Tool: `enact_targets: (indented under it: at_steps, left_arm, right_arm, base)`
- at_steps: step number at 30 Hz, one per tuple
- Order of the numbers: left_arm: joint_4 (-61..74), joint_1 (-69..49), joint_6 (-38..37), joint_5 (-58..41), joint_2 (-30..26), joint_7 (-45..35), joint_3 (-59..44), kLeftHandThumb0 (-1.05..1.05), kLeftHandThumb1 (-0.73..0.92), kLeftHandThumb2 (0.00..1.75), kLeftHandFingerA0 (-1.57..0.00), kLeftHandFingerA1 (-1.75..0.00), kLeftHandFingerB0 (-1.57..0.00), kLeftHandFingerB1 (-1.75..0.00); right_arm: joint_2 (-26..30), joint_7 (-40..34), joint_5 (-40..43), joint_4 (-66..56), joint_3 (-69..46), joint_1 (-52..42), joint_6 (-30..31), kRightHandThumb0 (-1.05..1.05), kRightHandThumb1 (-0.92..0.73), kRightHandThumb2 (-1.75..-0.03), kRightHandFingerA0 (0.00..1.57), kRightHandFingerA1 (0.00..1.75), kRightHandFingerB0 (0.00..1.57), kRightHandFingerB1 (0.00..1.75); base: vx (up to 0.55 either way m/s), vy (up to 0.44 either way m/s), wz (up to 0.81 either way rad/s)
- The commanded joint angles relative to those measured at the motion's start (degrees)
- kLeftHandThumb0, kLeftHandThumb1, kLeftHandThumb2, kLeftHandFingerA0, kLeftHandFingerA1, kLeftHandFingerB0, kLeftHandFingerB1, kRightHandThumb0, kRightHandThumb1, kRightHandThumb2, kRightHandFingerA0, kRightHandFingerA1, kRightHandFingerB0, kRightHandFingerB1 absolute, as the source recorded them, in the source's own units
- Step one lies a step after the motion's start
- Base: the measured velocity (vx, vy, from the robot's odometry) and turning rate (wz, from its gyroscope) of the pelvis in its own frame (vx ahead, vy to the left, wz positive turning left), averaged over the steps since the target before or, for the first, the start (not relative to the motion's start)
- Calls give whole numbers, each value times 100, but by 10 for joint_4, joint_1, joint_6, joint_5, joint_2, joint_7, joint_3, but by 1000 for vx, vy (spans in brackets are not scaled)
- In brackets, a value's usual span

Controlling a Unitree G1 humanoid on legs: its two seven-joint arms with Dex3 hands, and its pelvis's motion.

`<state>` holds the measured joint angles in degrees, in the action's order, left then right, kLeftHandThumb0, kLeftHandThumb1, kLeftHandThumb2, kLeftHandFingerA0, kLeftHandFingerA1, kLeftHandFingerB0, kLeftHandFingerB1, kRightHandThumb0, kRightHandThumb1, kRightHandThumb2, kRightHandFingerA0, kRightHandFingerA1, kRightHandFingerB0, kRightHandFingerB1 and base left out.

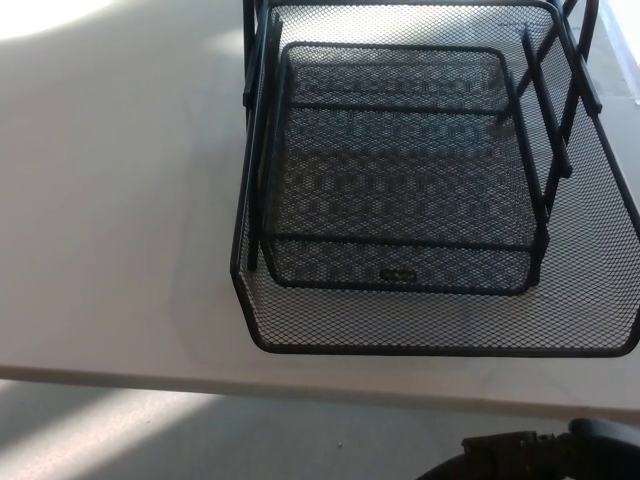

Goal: A balck drawer is kept on the middle of the table and the robot uses its right hand to push it back away from the robot

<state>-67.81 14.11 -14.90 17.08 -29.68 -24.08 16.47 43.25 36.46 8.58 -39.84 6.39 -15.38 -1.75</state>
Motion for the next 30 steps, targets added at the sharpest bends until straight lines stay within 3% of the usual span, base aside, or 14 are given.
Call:
enact_targets:
  at_steps: [1, 15, 19, 30]
  left_arm:
    - [-8, 4, -17, 9, -17, -10, 0, -58, 72, 63, -45, -38, -30, -32]
    - [-4, 0, -26, 7, -19, -13, -2, -57, 71, 62, -48, -39, -29, -32]
    - [-8, 2, -19, 8, -15, -9, -2, -56, 72, 62, -48, -39, -28, -32]
    - [-9, 4, -17, 9, -14, -11, -1, -56, 72, 62, -45, -38, -29, -31]
  right_arm:
    - [83, 144, 256, -131, 30, 159, 144, -56, -74, -63, 47, 43, 34, 35]
    - [96, 163, 201, -149, 88, 308, 213, -53, -80, -63, 43, 43, 31, 35]
    - [92, 191, 205, -132, 131, 391, 271, -54, -79, -63, 43, 43, 31, 34]
    - [67, 234, 135, -98, 248, 523, 340, -52, -78, -64, 44, 43, 30, 34]
  base:
    - [0, 0, 0]
    - [0, 0, 0]
    - [0, 0, 0]
    - [0, 0, 0]
